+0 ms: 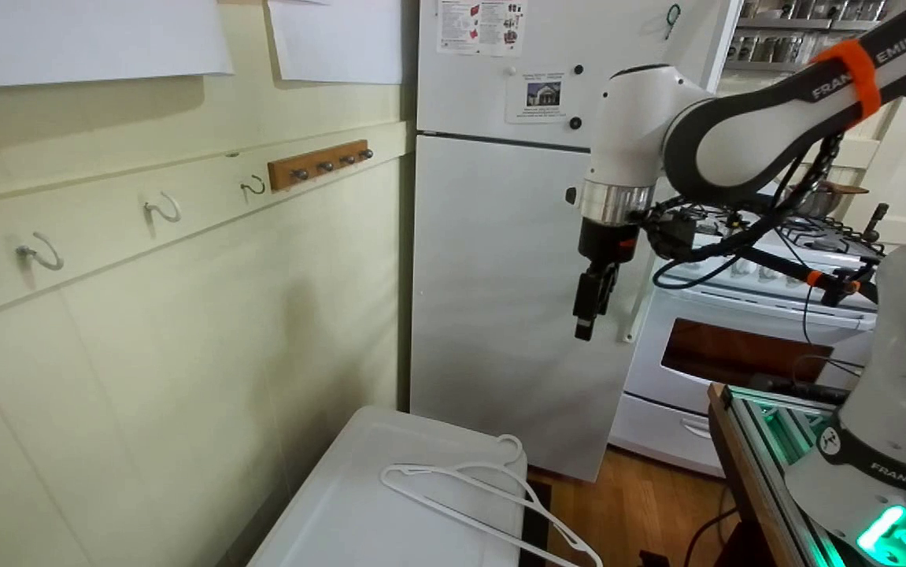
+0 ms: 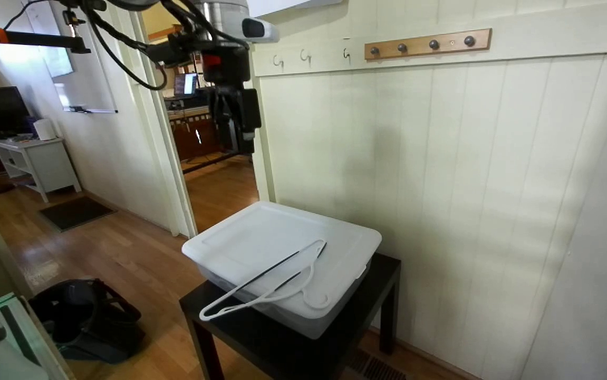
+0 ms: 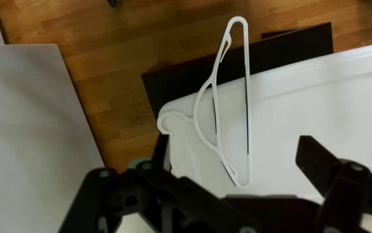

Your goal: Put the hanger on the hook

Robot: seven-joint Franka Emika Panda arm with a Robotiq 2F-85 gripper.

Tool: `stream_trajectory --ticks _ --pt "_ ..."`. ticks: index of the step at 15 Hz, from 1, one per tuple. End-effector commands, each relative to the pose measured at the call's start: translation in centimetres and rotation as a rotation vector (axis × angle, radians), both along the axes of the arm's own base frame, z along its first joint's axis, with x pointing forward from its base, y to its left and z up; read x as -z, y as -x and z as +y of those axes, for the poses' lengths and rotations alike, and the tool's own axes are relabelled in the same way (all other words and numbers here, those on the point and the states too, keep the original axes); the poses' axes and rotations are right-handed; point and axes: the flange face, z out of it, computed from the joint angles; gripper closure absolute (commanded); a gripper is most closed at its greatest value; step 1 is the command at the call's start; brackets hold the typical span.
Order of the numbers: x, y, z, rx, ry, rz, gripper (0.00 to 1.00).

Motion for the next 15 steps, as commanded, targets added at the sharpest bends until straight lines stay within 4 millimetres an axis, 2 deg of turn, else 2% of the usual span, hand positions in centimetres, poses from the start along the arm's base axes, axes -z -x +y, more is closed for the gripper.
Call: stream_trajectory --ticks 1,2,5,10,15 --pt "4.3 -2.1 -0.6 -0.016 -0.039 -0.026 0.0" --pt "2.2 -1.1 -0.5 -0.01 -0.015 -0.025 0.0" --pt "4.5 -1.9 -0.8 -0.013 -0.022 -0.01 0.0" --pt "4.6 -2.6 -0.8 0.023 -0.022 -0.045 0.0" --pt "9.2 -6.8 -0.3 0.079 -0.017 -0.157 0.0"
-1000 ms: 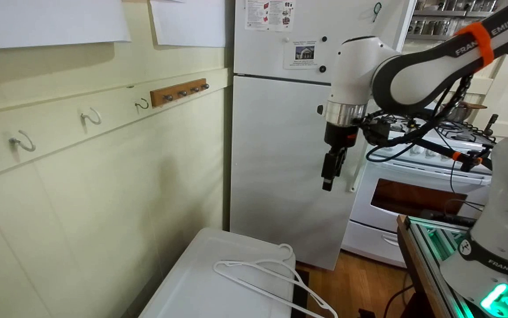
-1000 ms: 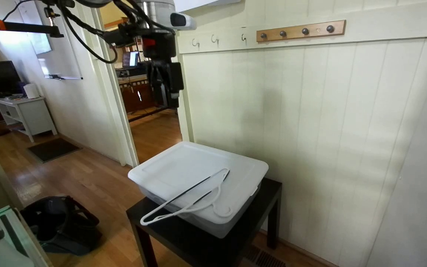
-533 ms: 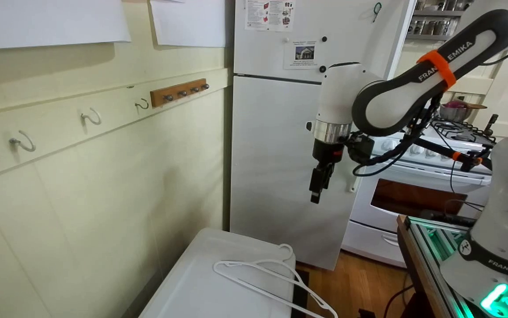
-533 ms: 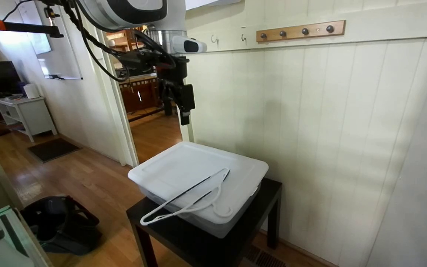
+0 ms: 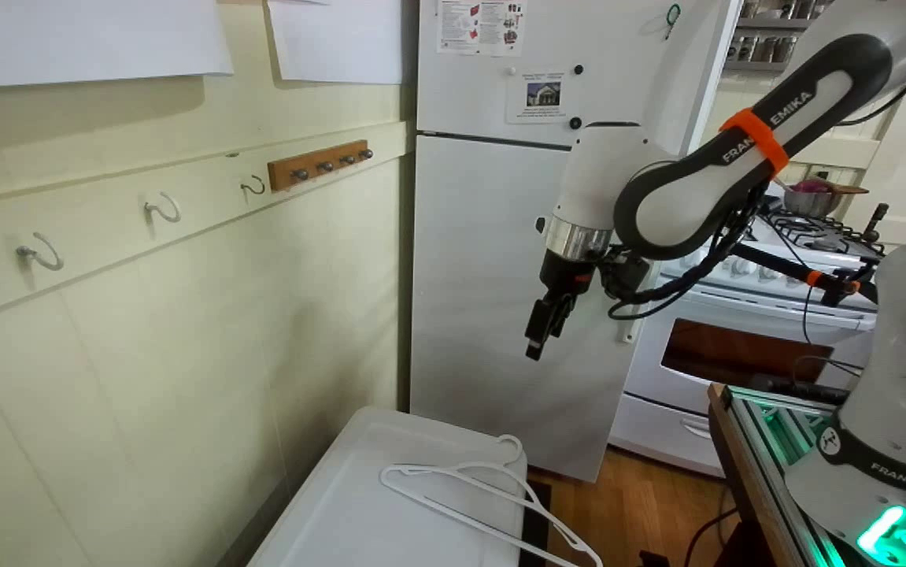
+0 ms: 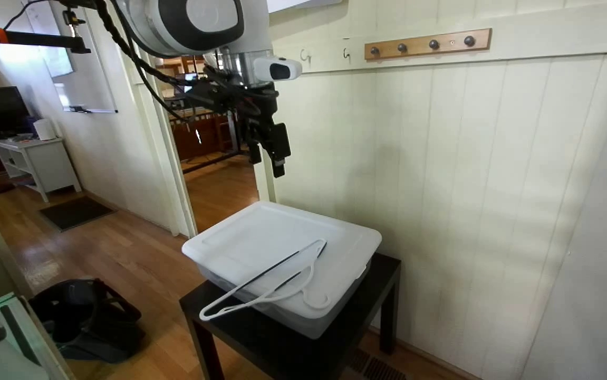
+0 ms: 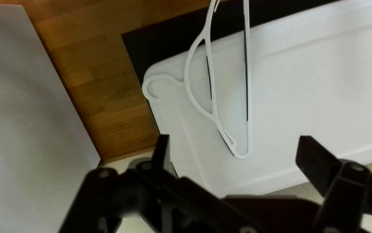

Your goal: Put the hanger on the hook

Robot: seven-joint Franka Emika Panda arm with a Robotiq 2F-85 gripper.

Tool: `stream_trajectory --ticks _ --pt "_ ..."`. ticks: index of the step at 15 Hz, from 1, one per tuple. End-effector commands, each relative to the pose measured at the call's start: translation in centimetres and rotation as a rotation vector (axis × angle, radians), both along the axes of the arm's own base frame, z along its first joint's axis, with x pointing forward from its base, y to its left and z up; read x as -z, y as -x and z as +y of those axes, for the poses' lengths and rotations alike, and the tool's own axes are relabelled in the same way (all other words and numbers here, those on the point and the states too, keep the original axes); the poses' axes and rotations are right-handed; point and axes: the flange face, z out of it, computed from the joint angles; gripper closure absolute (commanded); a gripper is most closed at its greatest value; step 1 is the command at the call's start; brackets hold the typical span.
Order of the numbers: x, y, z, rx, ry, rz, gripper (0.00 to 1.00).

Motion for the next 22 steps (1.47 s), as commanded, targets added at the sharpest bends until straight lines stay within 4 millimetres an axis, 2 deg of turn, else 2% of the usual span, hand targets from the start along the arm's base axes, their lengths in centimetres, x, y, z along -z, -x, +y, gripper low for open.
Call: stream_trajectory --ticks 1,4,8,11,16,20,21,22 --pt "4.7 -3.4 0.9 0.046 -0.007 -0.019 0.0" --pt "8.6 -5.8 1.7 0.088 -0.036 0.053 0.0" --pt "12.5 -8.9 1.5 0.141 -0.033 0.096 0.0" --pt "15.7 -10.5 1.2 0.143 -0.048 0.101 0.0" --pt "21.4 -11.1 1.4 0.046 -0.046 0.097 0.0" --pt "24.9 -11.3 1.2 -0.037 -0.034 -0.018 0.0" --pt "25.3 -11.5 0.8 -0.018 -0.017 -0.012 0.0" --pt "24.0 -10.7 1.2 -0.015 -0.022 0.01 0.0"
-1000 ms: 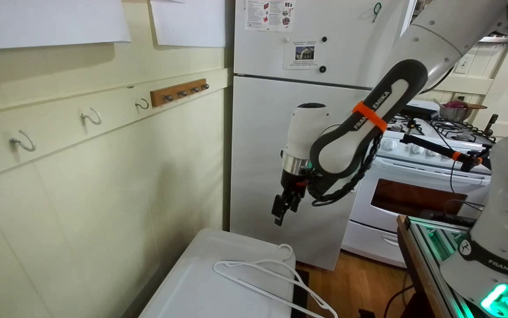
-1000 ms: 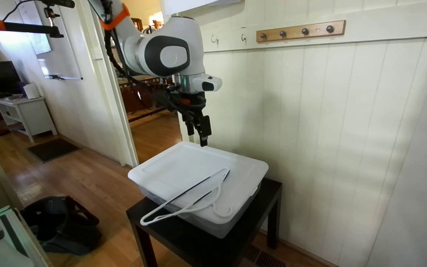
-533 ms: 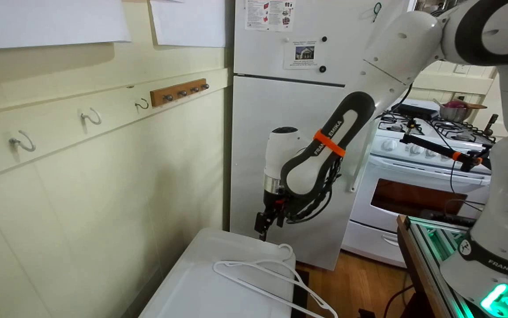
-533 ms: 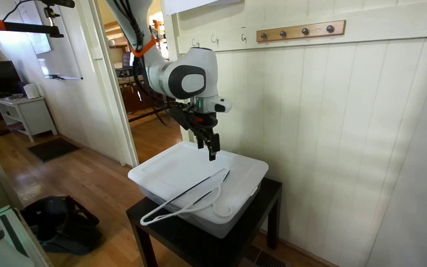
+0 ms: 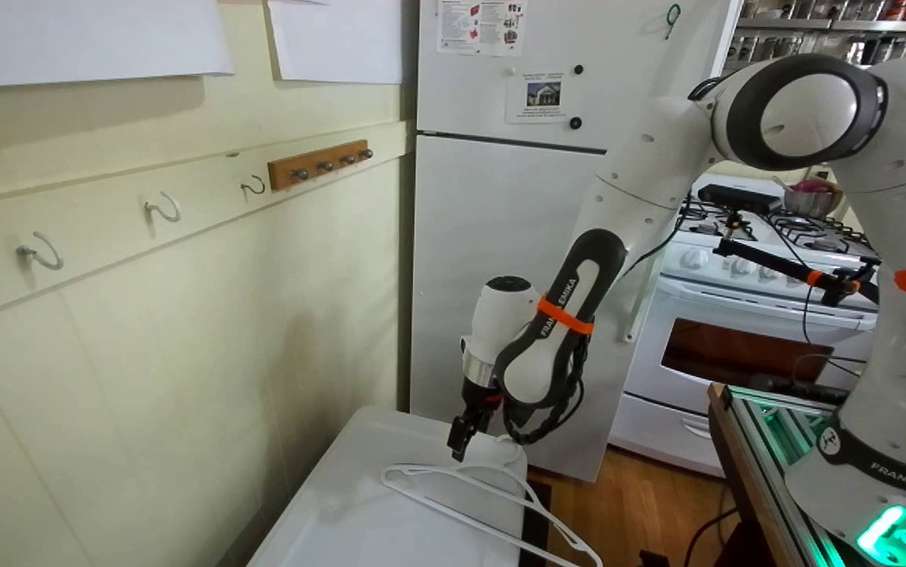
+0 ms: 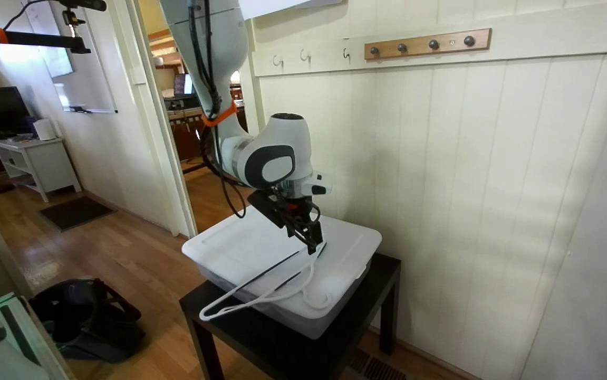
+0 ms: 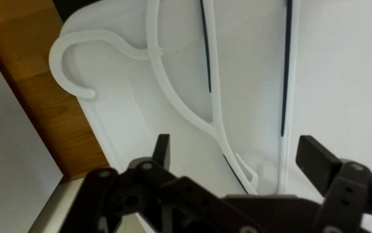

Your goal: Put the hanger on the hook

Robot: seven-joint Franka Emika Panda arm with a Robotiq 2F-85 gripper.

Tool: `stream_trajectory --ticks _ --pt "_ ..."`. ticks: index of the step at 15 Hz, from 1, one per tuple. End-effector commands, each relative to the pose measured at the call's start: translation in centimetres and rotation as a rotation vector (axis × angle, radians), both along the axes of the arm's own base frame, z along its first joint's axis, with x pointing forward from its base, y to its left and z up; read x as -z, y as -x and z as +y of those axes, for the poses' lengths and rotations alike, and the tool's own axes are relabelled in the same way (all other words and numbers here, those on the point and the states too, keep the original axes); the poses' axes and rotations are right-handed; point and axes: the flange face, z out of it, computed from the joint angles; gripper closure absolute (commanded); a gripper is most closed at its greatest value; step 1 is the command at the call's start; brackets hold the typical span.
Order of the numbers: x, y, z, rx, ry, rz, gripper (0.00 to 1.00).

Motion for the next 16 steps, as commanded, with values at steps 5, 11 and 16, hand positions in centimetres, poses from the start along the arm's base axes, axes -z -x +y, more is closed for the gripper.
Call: stream_trajectory --ticks 5,11,16 --pt "1.0 -0.6 -0.4 0.004 0.004 -0.008 0.0" --pt "3.8 -1.9 0.1 -0.061 0.005 -0.011 0.0" --pt "6.3 -3.5 1.0 -0.205 0.06 -0.033 0.0"
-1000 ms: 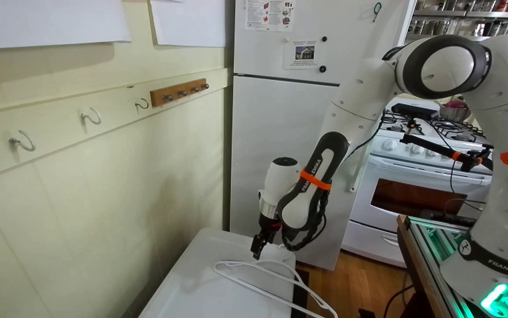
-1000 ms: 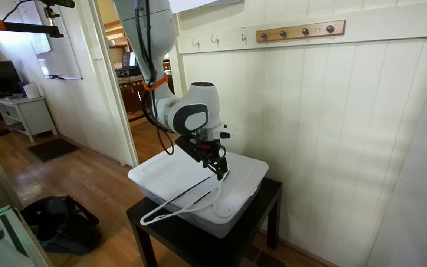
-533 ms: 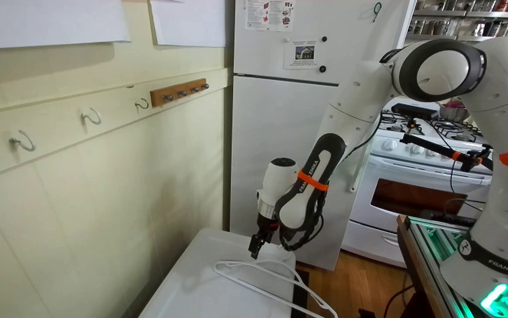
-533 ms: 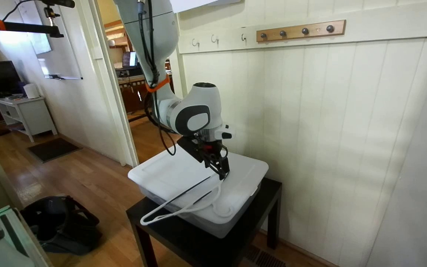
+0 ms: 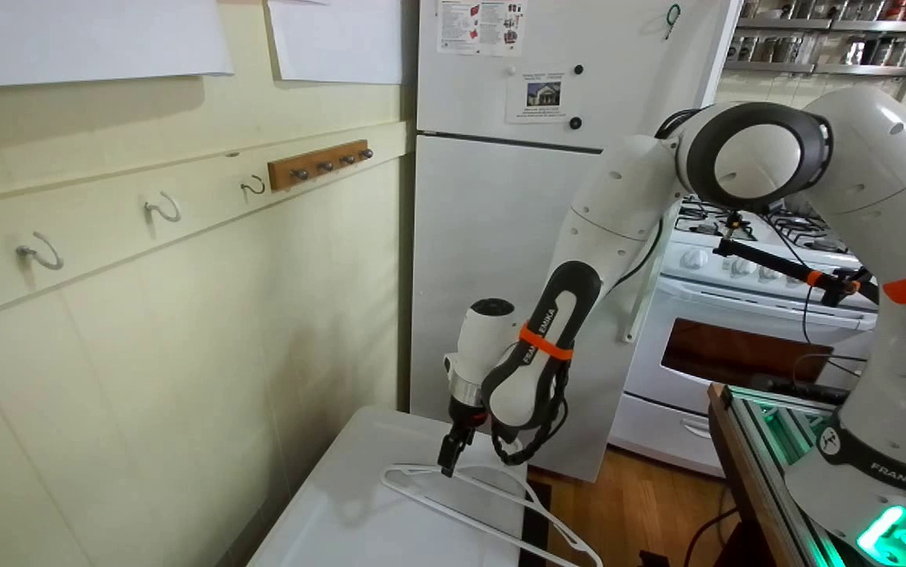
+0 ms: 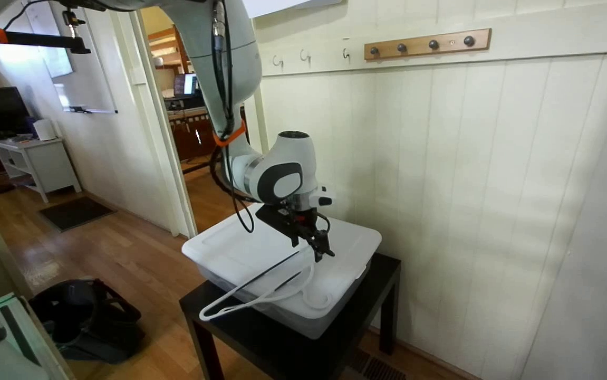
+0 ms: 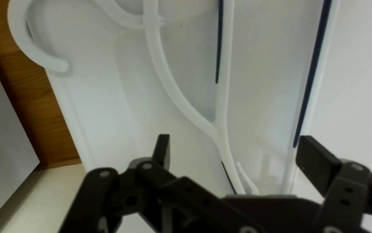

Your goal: Put the hanger on the hook

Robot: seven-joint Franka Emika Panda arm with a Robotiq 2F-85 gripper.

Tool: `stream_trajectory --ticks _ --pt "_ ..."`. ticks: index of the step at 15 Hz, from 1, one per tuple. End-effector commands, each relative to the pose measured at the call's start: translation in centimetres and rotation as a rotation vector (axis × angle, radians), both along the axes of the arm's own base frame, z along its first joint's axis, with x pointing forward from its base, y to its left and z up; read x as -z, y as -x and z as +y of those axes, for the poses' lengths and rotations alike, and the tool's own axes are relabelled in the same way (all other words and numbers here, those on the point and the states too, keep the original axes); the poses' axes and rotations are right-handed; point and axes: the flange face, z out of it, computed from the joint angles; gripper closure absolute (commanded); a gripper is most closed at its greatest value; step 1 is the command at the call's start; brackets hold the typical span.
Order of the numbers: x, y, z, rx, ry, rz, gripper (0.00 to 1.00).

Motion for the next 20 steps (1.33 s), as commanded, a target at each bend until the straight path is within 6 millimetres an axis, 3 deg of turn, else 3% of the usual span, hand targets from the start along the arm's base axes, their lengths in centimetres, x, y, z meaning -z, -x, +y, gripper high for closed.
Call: stream_trajectory --ticks 1,5,6,7,8,11,16,17,20 --pt "2.6 -1.6 0.9 -0.106 0.049 -0.03 0.0" --pt "4.7 -2.7 1.8 -0.169 0.071 -0.055 0.07" --pt "5.1 -2.9 2.0 -0.18 0.076 -0.06 0.15" --pt "5.5 -3.0 2.1 -0.188 0.08 -0.063 0.31" --pt "5.9 -3.2 2.2 -0.198 0.084 -0.067 0.34" --pt "6.1 -3.7 2.0 -0.216 0.101 -0.089 0.58" --pt "5.1 -4.2 3.2 -0.316 0.123 -0.098 0.95" --pt "5.0 -4.2 3.6 -0.352 0.133 -0.097 1.0" --pt "4.8 -4.5 5.2 -0.472 0.169 -0.095 0.96"
